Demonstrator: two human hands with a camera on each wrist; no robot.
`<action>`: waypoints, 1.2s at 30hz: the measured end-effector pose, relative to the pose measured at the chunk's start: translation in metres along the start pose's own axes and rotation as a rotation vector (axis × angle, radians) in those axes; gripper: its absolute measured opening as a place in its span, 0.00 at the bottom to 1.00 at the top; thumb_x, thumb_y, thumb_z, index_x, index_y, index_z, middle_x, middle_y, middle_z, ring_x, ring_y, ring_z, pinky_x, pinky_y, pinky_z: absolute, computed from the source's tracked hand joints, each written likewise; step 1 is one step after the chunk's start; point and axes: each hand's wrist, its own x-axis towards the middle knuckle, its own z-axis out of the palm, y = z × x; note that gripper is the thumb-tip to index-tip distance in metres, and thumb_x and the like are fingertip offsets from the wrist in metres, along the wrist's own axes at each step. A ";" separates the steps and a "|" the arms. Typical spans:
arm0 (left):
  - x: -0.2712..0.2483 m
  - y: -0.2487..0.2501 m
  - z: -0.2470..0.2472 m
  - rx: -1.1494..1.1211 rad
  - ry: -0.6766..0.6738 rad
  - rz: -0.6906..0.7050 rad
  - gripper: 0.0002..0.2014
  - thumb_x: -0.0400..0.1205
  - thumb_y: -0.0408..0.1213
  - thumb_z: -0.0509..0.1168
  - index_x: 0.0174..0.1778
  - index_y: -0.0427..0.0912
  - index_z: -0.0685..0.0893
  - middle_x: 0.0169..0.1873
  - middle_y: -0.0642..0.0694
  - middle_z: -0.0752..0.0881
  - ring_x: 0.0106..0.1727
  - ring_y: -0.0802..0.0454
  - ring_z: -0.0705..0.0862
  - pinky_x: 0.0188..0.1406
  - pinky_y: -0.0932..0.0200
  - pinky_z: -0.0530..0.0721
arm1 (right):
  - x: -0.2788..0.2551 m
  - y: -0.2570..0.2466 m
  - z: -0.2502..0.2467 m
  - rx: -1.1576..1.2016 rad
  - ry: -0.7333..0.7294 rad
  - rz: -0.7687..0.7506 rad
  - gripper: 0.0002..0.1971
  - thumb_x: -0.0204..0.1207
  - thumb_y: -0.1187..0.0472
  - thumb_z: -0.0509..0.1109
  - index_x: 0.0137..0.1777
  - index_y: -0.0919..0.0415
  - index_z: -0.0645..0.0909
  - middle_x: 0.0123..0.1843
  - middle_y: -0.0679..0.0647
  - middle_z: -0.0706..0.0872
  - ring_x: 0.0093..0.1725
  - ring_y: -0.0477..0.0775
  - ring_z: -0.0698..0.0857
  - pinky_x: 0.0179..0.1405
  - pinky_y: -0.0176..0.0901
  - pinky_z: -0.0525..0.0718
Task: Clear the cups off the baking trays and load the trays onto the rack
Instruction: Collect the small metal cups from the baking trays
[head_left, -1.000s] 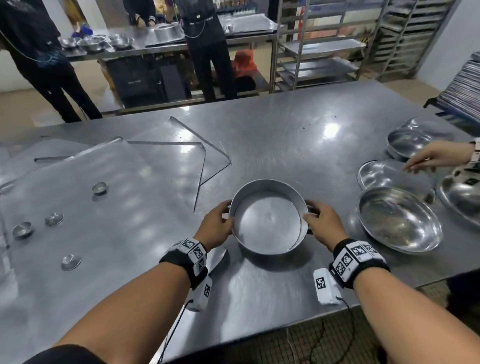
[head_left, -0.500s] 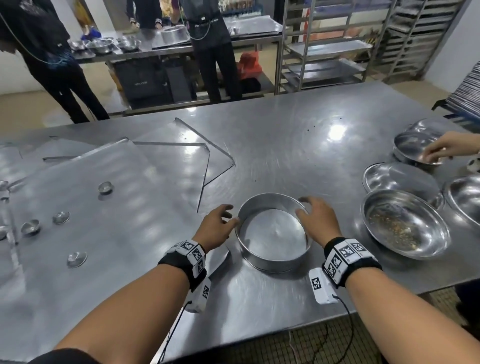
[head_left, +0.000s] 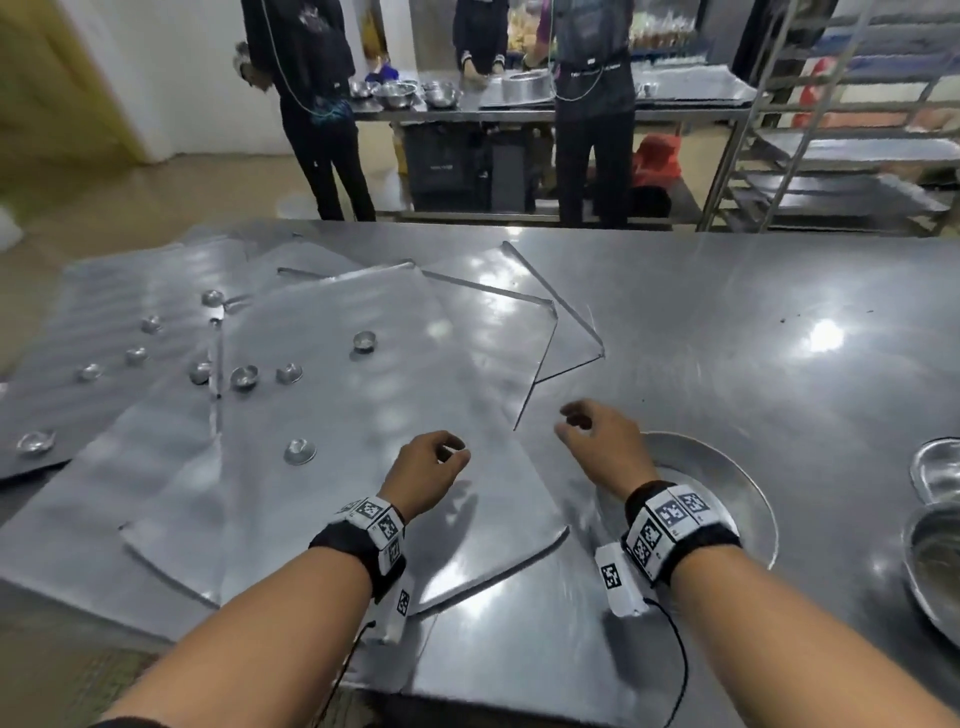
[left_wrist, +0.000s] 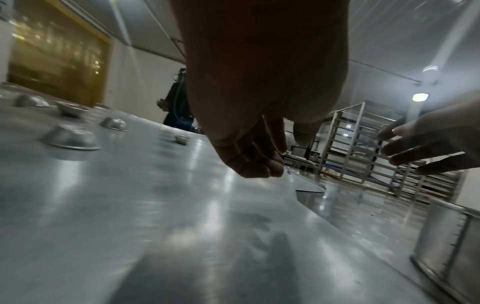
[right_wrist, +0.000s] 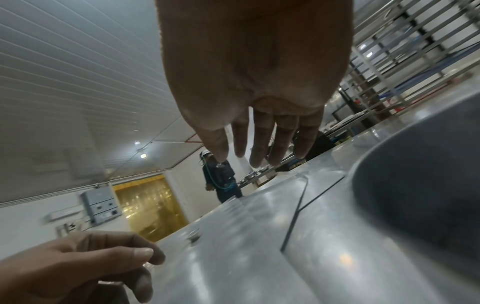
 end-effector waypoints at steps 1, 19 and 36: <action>-0.002 -0.008 -0.009 0.004 0.014 -0.012 0.10 0.82 0.51 0.68 0.54 0.51 0.88 0.44 0.52 0.90 0.40 0.51 0.90 0.47 0.51 0.88 | 0.004 -0.008 0.010 -0.006 -0.022 -0.017 0.16 0.81 0.50 0.71 0.66 0.53 0.85 0.58 0.49 0.90 0.58 0.50 0.86 0.61 0.45 0.82; -0.012 -0.155 -0.208 0.096 0.330 -0.221 0.03 0.81 0.45 0.70 0.43 0.52 0.88 0.37 0.53 0.90 0.45 0.49 0.89 0.48 0.54 0.87 | 0.049 -0.161 0.208 -0.081 -0.404 -0.183 0.16 0.77 0.49 0.73 0.64 0.51 0.85 0.61 0.47 0.89 0.55 0.48 0.87 0.60 0.46 0.84; 0.131 -0.218 -0.304 0.323 0.097 -0.135 0.29 0.80 0.48 0.71 0.77 0.48 0.74 0.73 0.39 0.76 0.70 0.36 0.80 0.67 0.45 0.80 | 0.066 -0.200 0.327 -0.121 -0.461 -0.066 0.29 0.74 0.50 0.76 0.76 0.42 0.77 0.68 0.50 0.76 0.57 0.51 0.85 0.64 0.43 0.81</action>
